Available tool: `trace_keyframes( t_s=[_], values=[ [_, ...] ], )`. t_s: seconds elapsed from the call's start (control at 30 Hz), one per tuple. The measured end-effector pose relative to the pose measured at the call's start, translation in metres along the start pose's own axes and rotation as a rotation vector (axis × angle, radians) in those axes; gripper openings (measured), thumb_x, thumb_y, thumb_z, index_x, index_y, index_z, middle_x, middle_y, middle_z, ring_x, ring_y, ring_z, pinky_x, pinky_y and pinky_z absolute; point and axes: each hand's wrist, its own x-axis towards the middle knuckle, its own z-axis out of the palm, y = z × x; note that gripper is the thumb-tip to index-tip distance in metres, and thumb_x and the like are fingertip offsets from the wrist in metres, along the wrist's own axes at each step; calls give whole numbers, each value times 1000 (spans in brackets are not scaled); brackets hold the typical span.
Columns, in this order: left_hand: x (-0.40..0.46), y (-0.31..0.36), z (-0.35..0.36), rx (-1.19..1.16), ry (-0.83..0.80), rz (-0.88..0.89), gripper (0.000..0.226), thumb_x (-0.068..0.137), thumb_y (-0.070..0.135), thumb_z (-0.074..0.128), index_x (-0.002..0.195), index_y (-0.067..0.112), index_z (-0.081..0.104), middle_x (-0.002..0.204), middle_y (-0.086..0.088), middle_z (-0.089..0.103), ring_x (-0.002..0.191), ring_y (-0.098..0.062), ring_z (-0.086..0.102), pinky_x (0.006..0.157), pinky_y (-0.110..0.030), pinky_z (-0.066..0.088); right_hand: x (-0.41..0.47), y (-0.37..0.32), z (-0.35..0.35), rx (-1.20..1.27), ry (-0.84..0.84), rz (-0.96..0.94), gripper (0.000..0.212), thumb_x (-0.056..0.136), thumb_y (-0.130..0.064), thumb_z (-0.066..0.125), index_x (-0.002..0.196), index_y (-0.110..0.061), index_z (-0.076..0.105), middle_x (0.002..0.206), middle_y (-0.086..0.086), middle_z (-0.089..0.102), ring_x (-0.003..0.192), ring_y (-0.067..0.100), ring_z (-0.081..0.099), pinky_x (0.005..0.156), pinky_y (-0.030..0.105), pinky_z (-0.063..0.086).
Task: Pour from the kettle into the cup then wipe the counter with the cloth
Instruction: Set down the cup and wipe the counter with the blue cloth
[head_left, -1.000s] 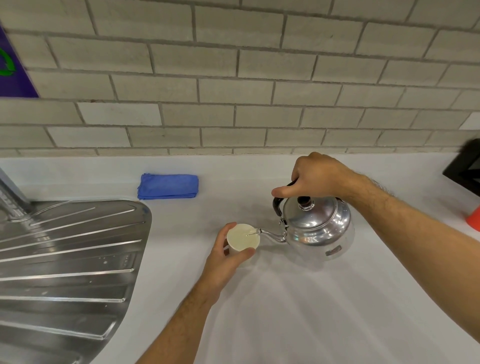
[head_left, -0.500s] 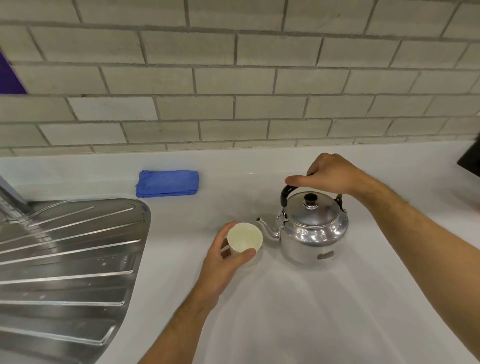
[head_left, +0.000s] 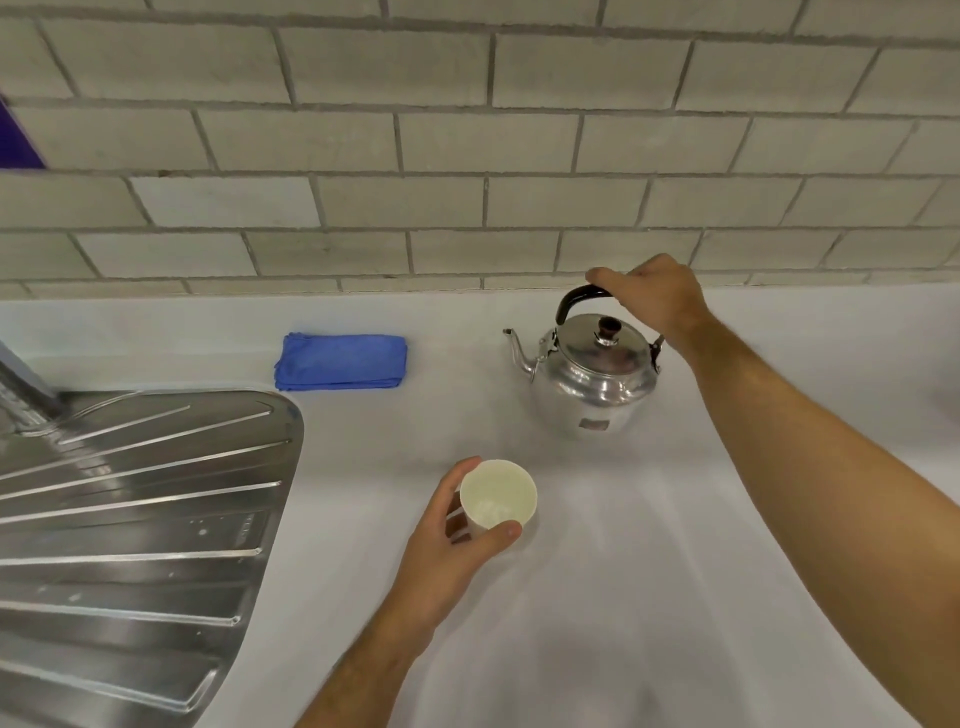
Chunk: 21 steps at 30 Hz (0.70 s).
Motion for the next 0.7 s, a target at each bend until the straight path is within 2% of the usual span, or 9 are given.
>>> trace_keyframes(
  t_s=[0.1, 0.23, 0.4, 0.6, 0.7],
  values=[
    [-1, 1, 0, -4, 7, -7, 69, 69, 31, 83, 121, 59, 48, 122, 21, 55, 115, -7, 55, 98, -33, 51, 21, -5, 14, -29, -11, -9, 58, 66, -58, 66, 42, -19, 31, 34, -9, 27, 39, 17, 32, 47, 27, 29],
    [-2, 2, 0, -1, 26, -10, 69, 70, 26, 83, 122, 56, 50, 123, 17, 59, 117, -8, 56, 103, -37, 48, 44, -10, 29, -23, -49, 23, 54, 64, -60, 66, 47, -17, 39, 44, -4, 35, 45, 18, 39, 49, 27, 34],
    [-3, 3, 1, 0, 32, -24, 69, 70, 26, 84, 122, 56, 51, 125, 16, 58, 119, -11, 55, 105, -41, 46, 59, -6, 42, -19, -81, 37, 55, 64, -64, 67, 52, -15, 47, 45, -4, 37, 44, 17, 41, 49, 27, 37],
    [-1, 3, -1, 31, 24, -27, 69, 68, 29, 85, 120, 59, 51, 121, 24, 58, 114, -1, 56, 100, -31, 49, 65, 2, 48, -13, -52, 10, 59, 67, -64, 64, 44, -18, 36, 38, -7, 33, 40, 17, 39, 51, 27, 38],
    [0, 9, -6, 49, -5, -21, 66, 69, 37, 82, 122, 58, 50, 120, 22, 59, 109, 3, 59, 87, -21, 51, 61, 3, 45, -33, -89, -20, 52, 75, -61, 56, 48, -19, 41, 47, -5, 41, 53, 20, 46, 65, 32, 41]
  ],
)
